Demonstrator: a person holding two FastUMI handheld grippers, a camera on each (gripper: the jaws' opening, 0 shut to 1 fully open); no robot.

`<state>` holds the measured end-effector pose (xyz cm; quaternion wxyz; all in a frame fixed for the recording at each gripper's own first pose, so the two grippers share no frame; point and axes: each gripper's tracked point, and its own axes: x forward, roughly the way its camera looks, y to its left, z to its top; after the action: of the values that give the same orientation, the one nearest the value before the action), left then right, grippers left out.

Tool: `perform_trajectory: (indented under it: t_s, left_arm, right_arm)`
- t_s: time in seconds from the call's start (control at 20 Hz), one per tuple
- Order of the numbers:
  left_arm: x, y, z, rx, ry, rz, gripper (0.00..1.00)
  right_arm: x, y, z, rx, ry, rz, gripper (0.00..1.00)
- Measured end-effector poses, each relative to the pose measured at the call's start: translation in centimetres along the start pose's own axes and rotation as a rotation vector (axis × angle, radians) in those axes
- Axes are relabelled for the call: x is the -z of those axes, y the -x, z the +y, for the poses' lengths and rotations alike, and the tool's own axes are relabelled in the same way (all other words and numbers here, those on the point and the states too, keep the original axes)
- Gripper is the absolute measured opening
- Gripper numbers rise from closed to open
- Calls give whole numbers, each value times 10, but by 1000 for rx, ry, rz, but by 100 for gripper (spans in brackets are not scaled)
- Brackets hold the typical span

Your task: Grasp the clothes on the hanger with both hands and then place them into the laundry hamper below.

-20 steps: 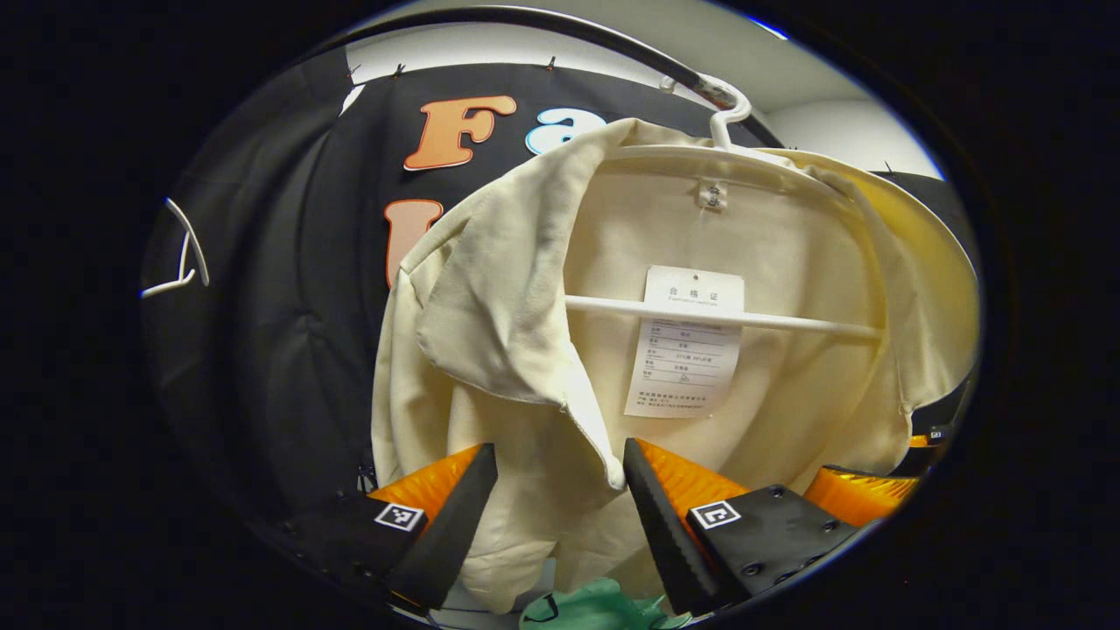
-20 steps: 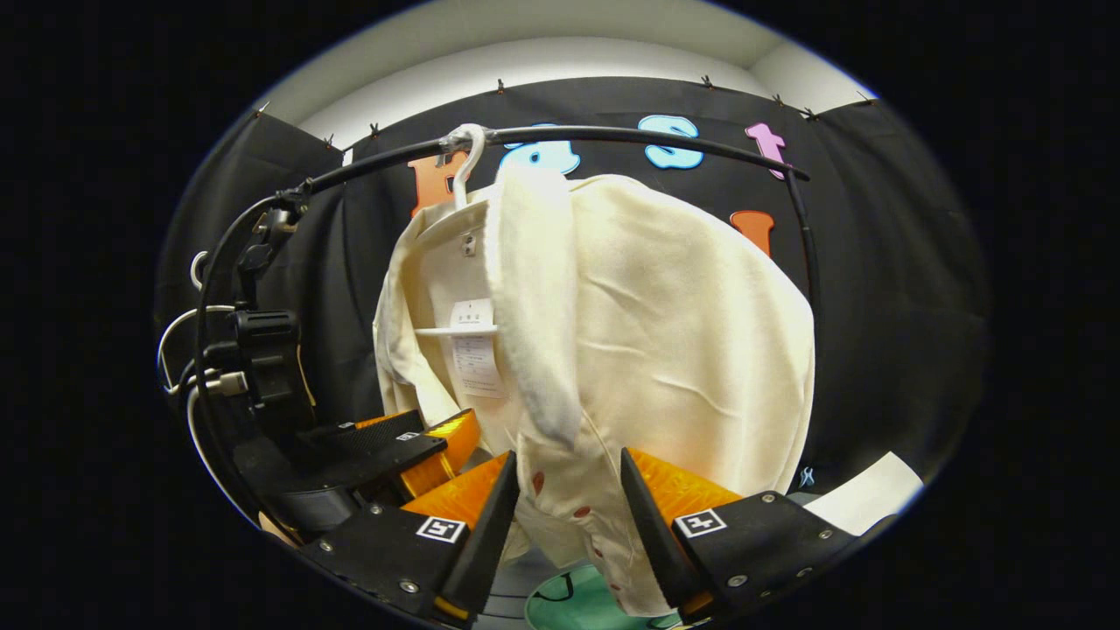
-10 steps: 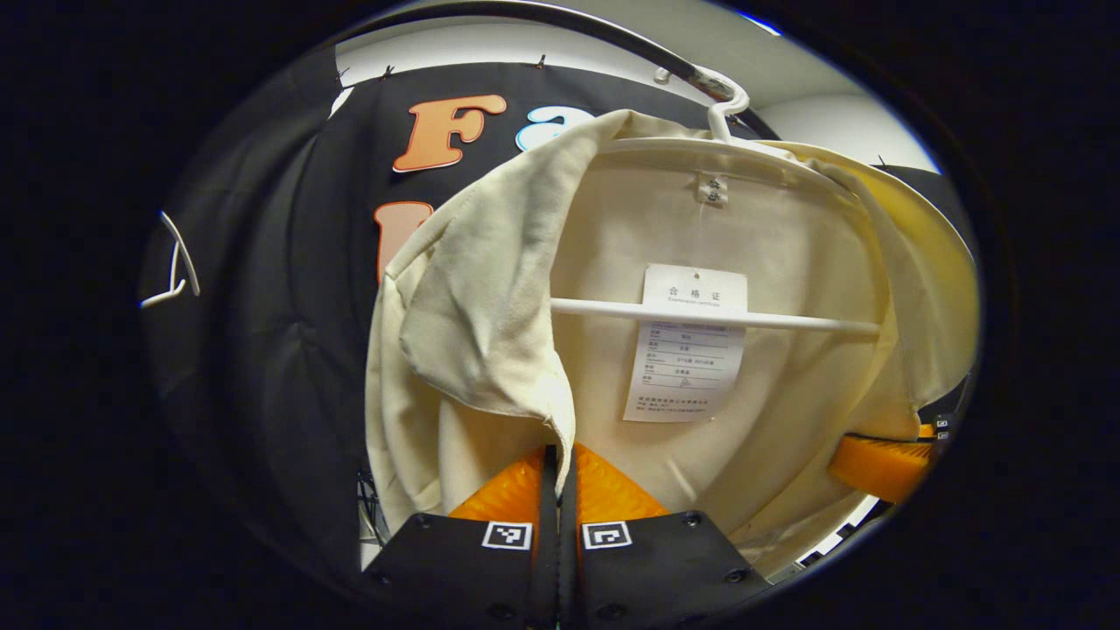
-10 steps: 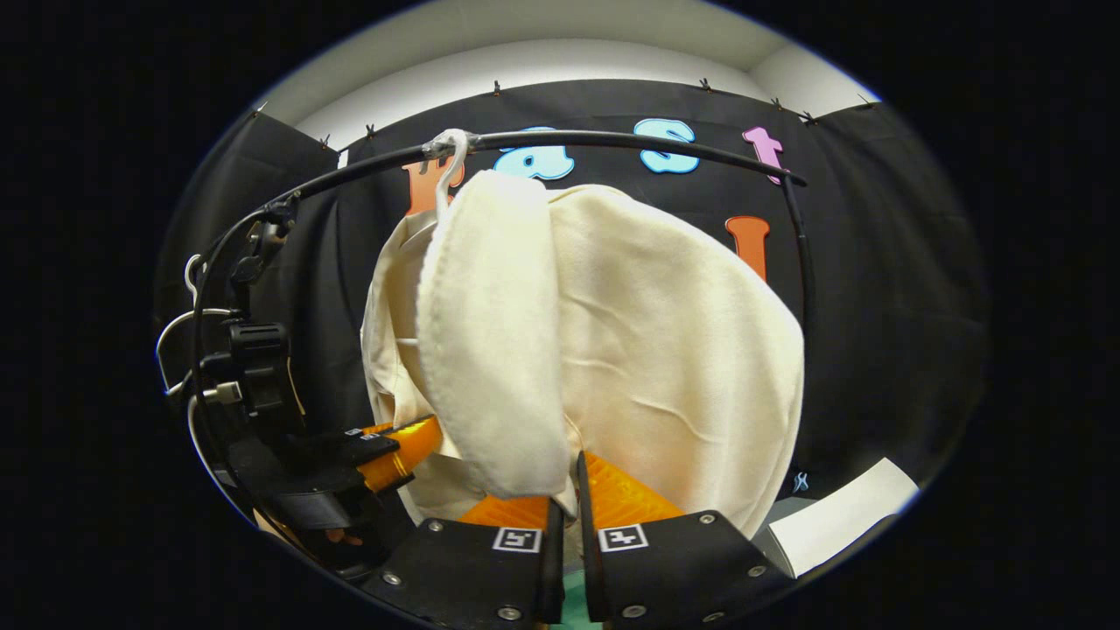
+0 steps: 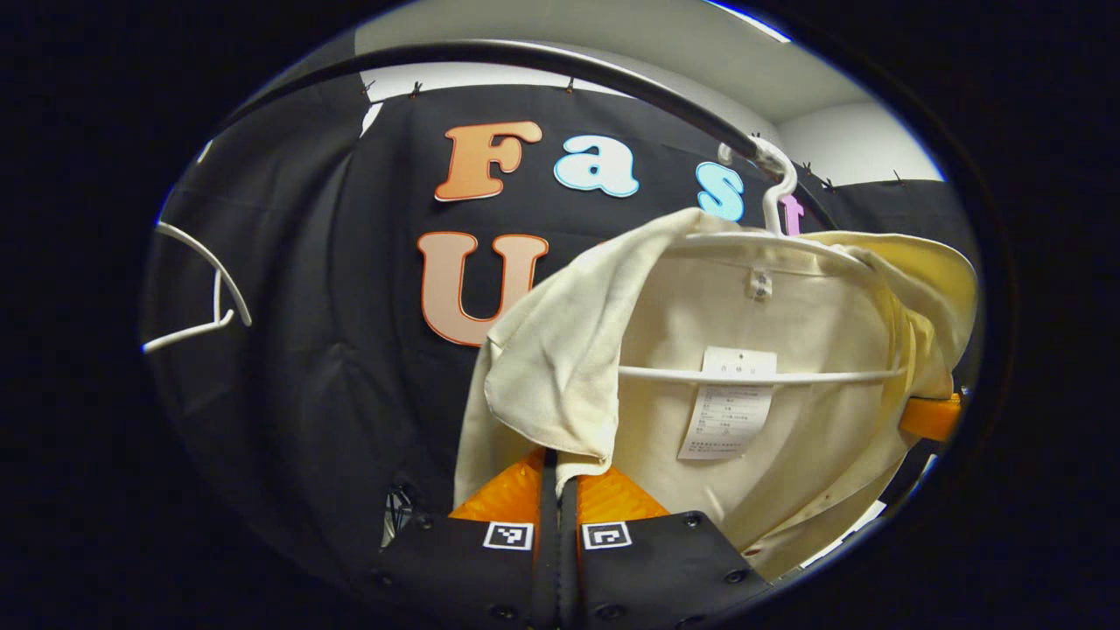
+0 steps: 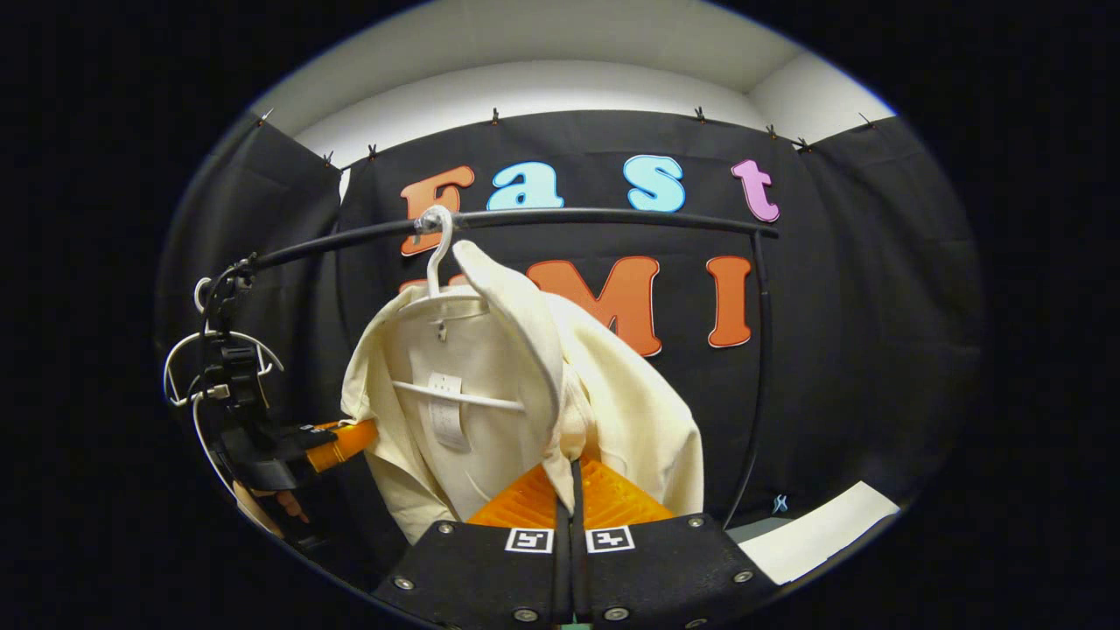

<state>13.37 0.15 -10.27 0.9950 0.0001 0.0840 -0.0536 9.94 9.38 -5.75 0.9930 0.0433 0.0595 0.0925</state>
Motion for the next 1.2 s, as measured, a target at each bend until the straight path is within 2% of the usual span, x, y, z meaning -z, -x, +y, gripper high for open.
perform_trajectory:
  t_s: [0.3, 0.55, 0.7, 0.75, 1.05, 1.2]
  left_arm:
    - [-32, 15, 46, -90, 0, -51, 7]
    - [-69, 19, 72, -149, -36, -133, 6]
    - [-84, 20, 75, -156, -59, -151, 9]
    - [-86, 20, 75, -156, -71, -153, 6]
    - [-96, 16, 79, -158, -95, -158, 6]
    - [-105, 15, 77, -146, -92, -172, 6]
  right_arm:
    - [-46, 20, -27, 35, 57, -91, 0]
    - [-71, 23, -46, 66, 107, -118, 0]
    - [-84, 22, -59, 88, 137, -132, 0]
    - [-90, 23, -63, 95, 142, -139, 0]
    - [-109, 11, -94, 124, 157, -146, 0]
    - [-122, 1, -111, 157, 209, -158, 0]
